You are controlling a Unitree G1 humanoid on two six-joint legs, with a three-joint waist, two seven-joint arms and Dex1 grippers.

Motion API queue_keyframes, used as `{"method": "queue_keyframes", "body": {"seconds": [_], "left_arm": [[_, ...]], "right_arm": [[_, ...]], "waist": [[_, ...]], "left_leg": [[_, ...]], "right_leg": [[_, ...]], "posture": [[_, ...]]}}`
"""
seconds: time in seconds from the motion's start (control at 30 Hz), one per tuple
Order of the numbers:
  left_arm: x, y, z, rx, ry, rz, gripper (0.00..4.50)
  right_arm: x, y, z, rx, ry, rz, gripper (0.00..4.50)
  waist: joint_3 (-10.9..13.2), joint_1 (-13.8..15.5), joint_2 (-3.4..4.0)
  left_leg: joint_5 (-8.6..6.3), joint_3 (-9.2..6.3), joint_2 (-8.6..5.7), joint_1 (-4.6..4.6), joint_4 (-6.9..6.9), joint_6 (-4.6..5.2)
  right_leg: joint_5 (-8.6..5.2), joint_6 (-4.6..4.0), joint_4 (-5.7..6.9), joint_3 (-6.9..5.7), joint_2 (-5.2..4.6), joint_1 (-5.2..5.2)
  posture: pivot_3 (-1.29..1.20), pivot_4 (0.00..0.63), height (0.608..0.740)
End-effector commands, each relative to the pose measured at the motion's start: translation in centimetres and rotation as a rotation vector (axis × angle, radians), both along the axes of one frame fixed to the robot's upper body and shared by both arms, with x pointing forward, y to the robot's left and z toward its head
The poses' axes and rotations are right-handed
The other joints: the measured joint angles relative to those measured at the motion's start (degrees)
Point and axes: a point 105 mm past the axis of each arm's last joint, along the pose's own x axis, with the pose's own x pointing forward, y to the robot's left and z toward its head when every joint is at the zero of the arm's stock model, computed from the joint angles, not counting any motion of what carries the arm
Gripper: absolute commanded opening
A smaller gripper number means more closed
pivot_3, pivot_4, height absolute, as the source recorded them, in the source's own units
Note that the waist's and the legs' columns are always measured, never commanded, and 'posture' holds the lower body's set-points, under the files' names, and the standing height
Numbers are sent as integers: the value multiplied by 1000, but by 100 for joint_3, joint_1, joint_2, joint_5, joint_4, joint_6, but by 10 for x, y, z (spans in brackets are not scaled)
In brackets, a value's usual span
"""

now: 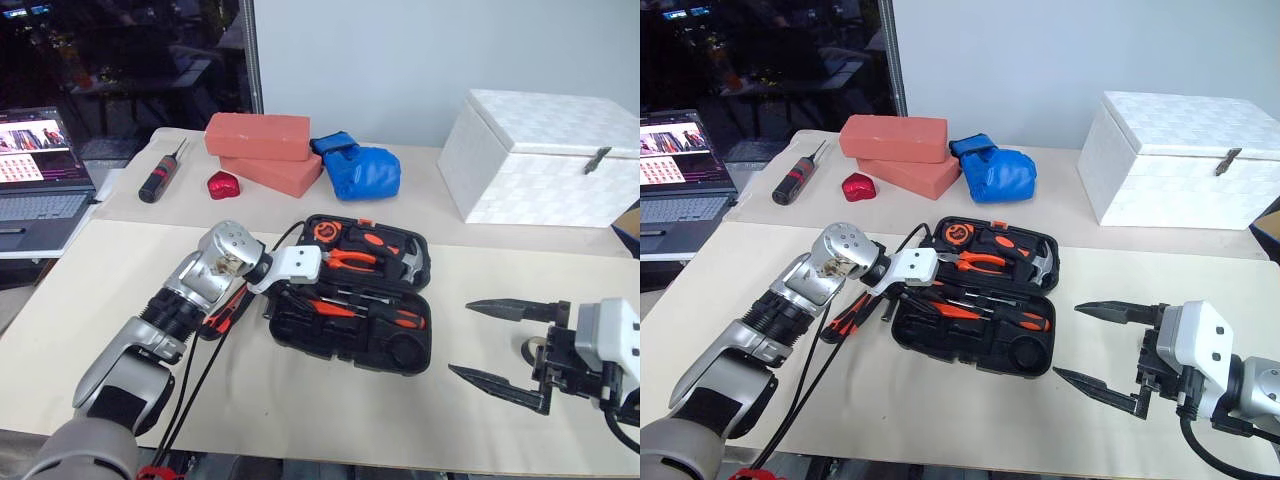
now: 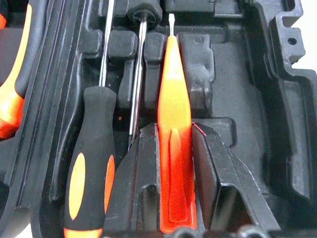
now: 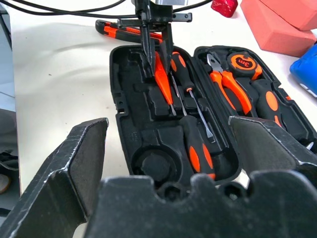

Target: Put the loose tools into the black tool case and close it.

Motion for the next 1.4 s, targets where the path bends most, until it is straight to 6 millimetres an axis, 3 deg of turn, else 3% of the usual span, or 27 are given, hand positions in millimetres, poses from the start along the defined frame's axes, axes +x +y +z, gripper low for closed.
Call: {"method": "queue_keyframes", "body": {"seconds": [0.03,0.1,0.2,0.33,0.43,0.47,0.63,0.77,1.4], "left_arm": [[0,0,0,-19,-1,2,1754],[1,-1,11,-92,-4,21,2473],[-3,9,28,-183,30,55,2473],[-7,11,41,-326,130,143,1433],[-11,8,41,-403,167,199,230],[-16,8,38,-407,183,205,21],[-33,12,14,-359,232,233,21],[-27,8,0,-342,215,290,21],[-3,3,-10,-395,231,414,21]], "right_arm": [[-4,2,10,-7,-38,7,4500],[-4,2,10,-6,-37,3,4500],[-4,2,10,2,-37,-3,4500],[-1,3,8,12,-40,-8,4500],[1,4,7,17,-44,-8,4500],[2,4,8,18,-45,-7,4500],[2,3,9,17,-45,-9,4500],[3,2,7,16,-42,-11,4500],[0,-3,4,13,-39,-37,4500]], "waist": [[0,-1,0],[0,-6,0],[0,-18,0],[-1,-13,2],[-1,-11,2],[-1,-11,1],[0,-14,1],[0,-9,1],[0,-9,1]], "left_leg": [[0,0,0,1,0,0],[0,-1,-1,1,0,0],[1,-1,0,-1,0,1],[1,-4,1,1,0,1],[1,-4,0,0,0,1],[1,-4,0,1,1,1],[1,-7,1,4,1,1],[1,-7,0,21,1,1],[2,-12,-8,40,1,4]], "right_leg": [[-1,-1,0,0,0,1],[0,-1,1,0,0,2],[0,0,1,0,0,0],[3,5,3,-2,1,0],[4,9,0,-2,0,1],[5,9,1,-1,-1,2],[7,12,3,-3,1,4],[-1,-2,4,-3,0,19],[-1,-1,-6,-1,-3,48]], "posture": [[0,150,740],[0,150,740],[0,150,740],[0,150,740],[0,150,740],[0,150,740],[0,150,740],[0,150,740],[0,150,740]]}}
